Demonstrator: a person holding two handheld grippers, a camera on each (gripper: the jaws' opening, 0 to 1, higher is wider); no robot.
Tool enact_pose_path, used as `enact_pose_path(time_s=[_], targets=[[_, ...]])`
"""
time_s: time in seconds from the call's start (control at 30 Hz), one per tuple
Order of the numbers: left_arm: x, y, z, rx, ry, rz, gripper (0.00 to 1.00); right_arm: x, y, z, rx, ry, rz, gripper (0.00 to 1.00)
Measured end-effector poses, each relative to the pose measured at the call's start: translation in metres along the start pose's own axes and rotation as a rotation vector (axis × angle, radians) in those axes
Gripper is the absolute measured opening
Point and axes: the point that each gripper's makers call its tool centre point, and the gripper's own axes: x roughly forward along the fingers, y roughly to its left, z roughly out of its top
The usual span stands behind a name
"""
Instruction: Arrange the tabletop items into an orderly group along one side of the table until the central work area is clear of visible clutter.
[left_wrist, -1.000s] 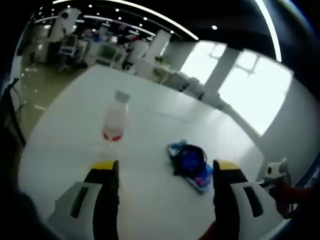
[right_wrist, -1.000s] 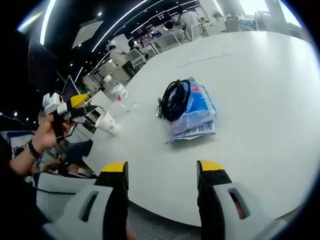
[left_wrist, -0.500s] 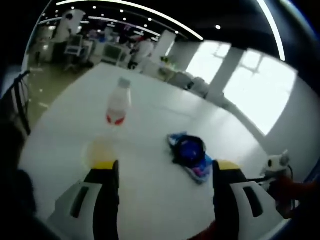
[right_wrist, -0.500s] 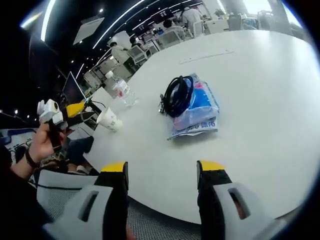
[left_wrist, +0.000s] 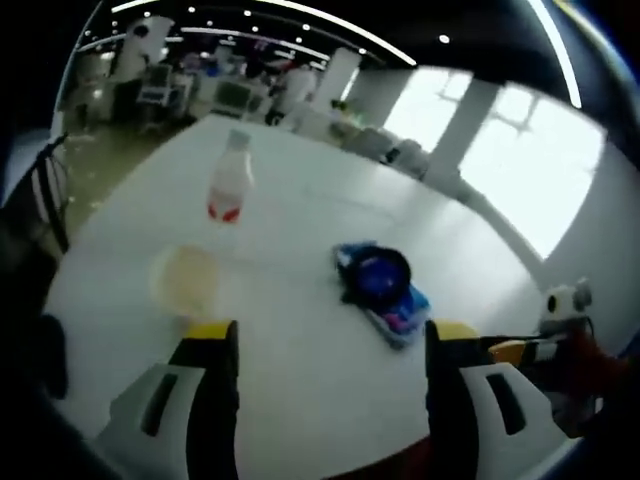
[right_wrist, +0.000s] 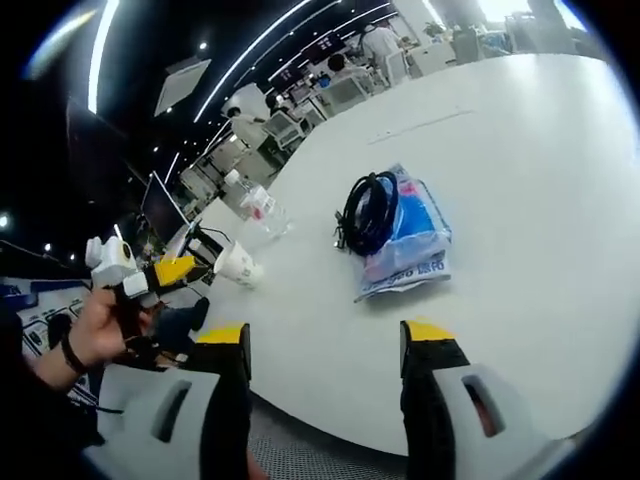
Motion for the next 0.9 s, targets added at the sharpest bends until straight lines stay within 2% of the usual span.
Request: enact_pose_path(time_s=[0.1,0.2,0.37,0.53,0.63,0.77,0.9], targets=[[0.000,0.002,-0.007,-0.002,0.005,0.017,0.73,-0.002,0.003,0.005,-0.003,-0.009,0.020,0.60],[-0.003,-0.006,-0.013,-0.013,0.012,0.016,0.73,0.001,0.002,0.004,-0.002,0.004,0.032,0.60],[-0.005,-0.009,-0.020,0.030,0.032,0.020,0.73,0.000,-0.003,0.004,0.022,0.017,0.052,0.59],[-0.001,-0.006,-0.028,0.012,0.031,0.031,0.73,-0.009,-0.008,0.017,0.045,-0.010,0.060,0.56],[0.002,-0.011,-0.030,0.025,0.034,0.021,0.73,-0.011,-0.012,0.022,0.053,-0.021,0.058,0.56],[0.001,-0.009,-0.029,0.064,0.034,0.026,0.73,-0.009,-0.009,0.028,0.016,-0.009,0.068,0.56],[-0.002,-0.005,-0.025,0.065,0.024,0.029,0.73,0.002,0.006,0.040,-0.044,0.015,0.097,0.56]])
